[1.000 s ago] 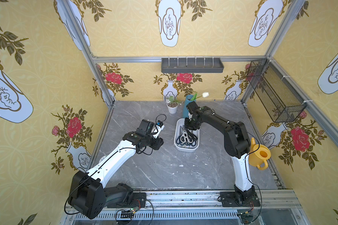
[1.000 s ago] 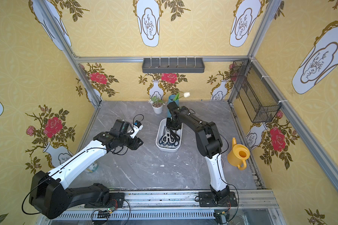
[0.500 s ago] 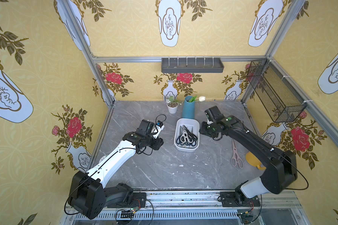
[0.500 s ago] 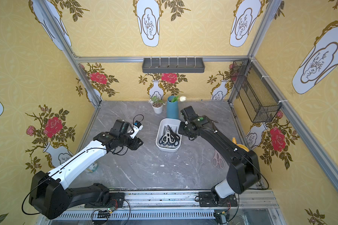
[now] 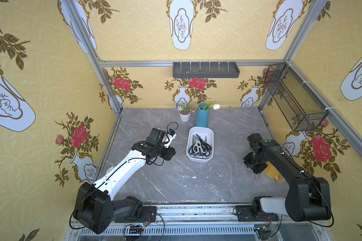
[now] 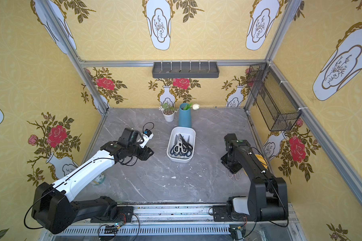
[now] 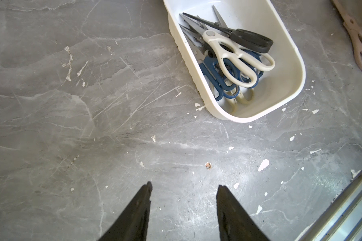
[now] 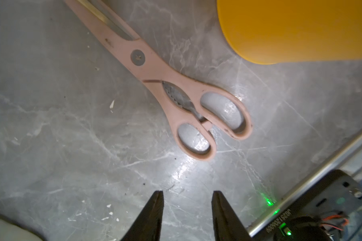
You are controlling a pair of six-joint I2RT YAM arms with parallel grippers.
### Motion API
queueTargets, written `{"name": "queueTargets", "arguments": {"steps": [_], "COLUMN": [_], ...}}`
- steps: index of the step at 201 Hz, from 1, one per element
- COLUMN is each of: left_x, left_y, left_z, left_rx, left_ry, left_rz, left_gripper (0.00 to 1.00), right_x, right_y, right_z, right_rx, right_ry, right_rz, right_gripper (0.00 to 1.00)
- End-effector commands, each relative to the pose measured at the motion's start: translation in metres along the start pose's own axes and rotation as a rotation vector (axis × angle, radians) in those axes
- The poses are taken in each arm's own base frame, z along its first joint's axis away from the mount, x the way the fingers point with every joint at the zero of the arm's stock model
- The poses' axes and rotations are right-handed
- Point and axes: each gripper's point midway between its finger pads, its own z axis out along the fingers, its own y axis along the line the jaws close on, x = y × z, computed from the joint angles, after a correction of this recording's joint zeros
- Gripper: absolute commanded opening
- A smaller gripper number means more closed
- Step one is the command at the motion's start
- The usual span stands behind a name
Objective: Put the scissors into the storage box
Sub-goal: Pick up the scissors from the center of the board.
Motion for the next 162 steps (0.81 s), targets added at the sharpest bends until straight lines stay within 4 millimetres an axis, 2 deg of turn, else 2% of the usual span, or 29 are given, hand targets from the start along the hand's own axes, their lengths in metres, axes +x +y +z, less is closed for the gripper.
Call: {"name": "queueTargets", "arguments": {"steps": [1,51,101,126,137,162], "left_x": [0.004,0.011,0.011,0.011,0.011,0.011], "left_y": [0.0,0.002,0.005,0.006,0.007,0.008], "left_z": [0.002,0.004,0.007,0.008,0.008,0.008], "left_rx": [-0.002,-0.012,-0.023,-0.027,-0.03,-0.035], "left_ry": [0.009,0.028,0.037,0.039,0.041,0.041], "left_rz": [0.002,0.005,0.011,0.012,0.012,0.015], "left_gripper": [0.56,0.56,0.56,0.56,0.56,0.56], "right_x": [-0.013,-0.008,-0.003,-0.006,-0.008,-0.008], "right_y": [0.011,0.012,0.007,0.005,0.005,0.008], "right_z": [0.012,0.039,0.059,0.066,0.069,0.076], "right_rx": [-0.036,-0.045,-0.019,0.013,0.023,0.024], "right_ry": [-0.01,0.045,0.069,0.062,0.057,0.069], "right_rz": [-0.048,-0.057,-0.059,-0.055,-0.054,-0.065], "right_gripper": [0.41,0.37,0.34,0.31,0.27,0.11]}}
